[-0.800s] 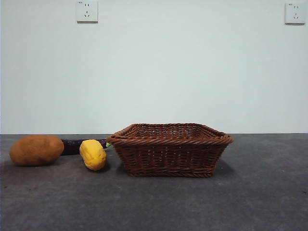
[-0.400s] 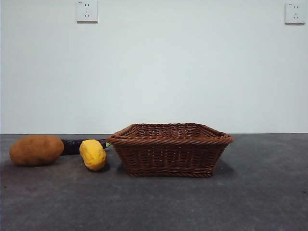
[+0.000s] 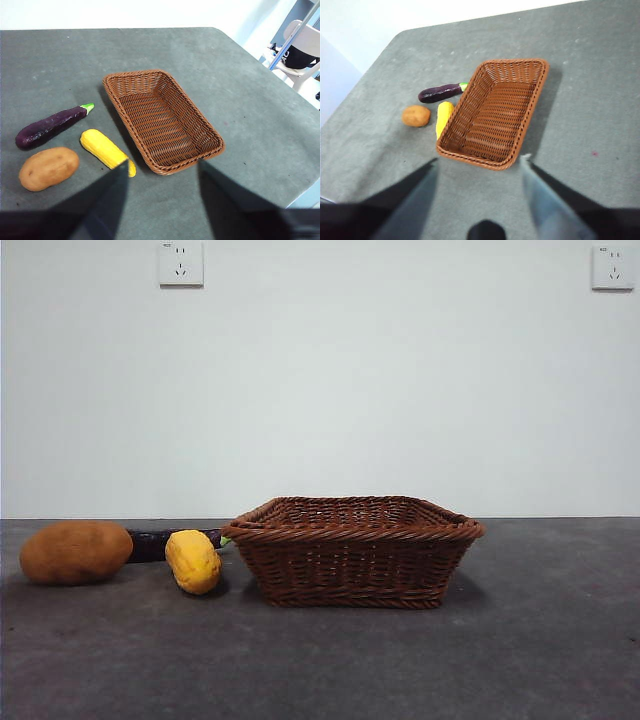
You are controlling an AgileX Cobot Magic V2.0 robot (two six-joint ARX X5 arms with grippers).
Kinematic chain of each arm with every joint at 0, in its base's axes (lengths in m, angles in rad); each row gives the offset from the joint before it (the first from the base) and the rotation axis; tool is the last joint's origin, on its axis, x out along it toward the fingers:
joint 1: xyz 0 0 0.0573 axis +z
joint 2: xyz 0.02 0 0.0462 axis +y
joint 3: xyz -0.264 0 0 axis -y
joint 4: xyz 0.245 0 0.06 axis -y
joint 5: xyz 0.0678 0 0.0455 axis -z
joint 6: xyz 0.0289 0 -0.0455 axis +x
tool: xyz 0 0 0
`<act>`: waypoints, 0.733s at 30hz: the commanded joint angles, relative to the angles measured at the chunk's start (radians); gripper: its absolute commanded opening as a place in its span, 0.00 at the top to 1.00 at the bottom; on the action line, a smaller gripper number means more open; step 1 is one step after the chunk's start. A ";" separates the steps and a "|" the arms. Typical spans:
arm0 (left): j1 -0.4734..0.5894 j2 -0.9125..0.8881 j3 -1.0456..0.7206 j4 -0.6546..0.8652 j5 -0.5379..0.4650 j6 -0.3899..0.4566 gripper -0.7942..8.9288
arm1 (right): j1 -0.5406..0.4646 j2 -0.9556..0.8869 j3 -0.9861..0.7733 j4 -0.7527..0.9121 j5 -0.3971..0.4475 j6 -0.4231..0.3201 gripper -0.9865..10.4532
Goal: Help me put the vegetables on the table into the basket
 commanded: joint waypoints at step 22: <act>-0.010 0.167 0.077 0.016 0.035 0.001 0.27 | 0.083 0.384 0.002 0.261 -0.031 0.126 0.42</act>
